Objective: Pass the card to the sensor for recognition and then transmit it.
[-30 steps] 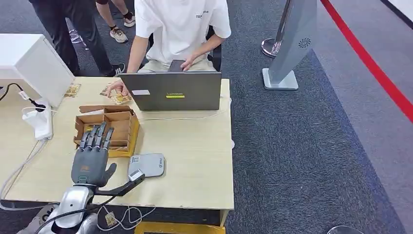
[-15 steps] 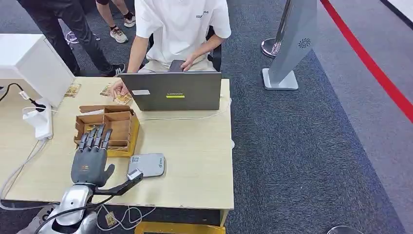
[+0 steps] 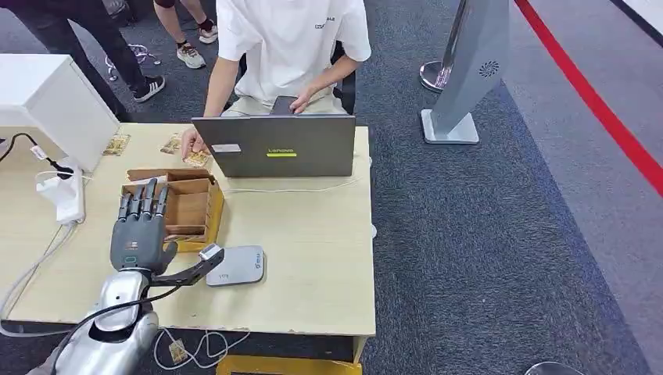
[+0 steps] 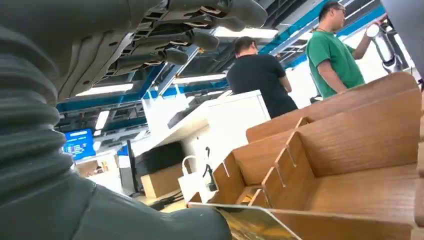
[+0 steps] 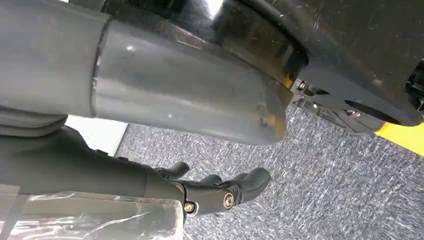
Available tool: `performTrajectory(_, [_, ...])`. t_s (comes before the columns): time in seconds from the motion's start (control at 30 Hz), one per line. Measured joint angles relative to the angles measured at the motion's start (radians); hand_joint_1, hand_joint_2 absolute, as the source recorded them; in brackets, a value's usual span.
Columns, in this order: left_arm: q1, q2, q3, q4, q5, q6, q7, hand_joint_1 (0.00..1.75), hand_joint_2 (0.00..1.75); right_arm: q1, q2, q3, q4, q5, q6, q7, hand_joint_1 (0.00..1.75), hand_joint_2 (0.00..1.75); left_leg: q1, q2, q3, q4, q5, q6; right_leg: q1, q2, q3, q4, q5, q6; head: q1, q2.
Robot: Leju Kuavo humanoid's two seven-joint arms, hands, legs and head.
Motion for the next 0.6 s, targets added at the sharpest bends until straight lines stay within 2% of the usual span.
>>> performTrajectory(0.33, [-0.011,-0.002,0.004,0.047,-0.003,0.002,0.005,0.00,1.75,-0.002,0.000,0.000,0.000,0.002,0.001,0.002,0.00,0.00,0.000,0.000,0.000,0.000,0.000,0.000,0.000,0.000,0.000,0.000,0.000,0.000,0.000,0.000])
performTrajectory(0.37, [-0.013,-0.003,0.005,0.052,-0.003,0.004,0.005,1.75,1.75,-0.002,0.000,0.000,0.000,0.003,0.001,0.002,0.00,0.00,0.000,0.000,0.000,0.000,0.000,0.000,0.000,0.000,0.000,0.000,0.000,0.000,0.000,0.000])
performTrajectory(0.6, [-0.016,-0.003,0.005,0.073,0.005,0.006,-0.029,1.75,1.75,-0.003,0.000,0.000,0.000,0.006,0.003,-0.003,0.00,0.00,0.000,0.000,0.000,0.000,0.000,0.000,0.000,0.000,0.000,0.000,0.000,0.000,0.000,0.000])
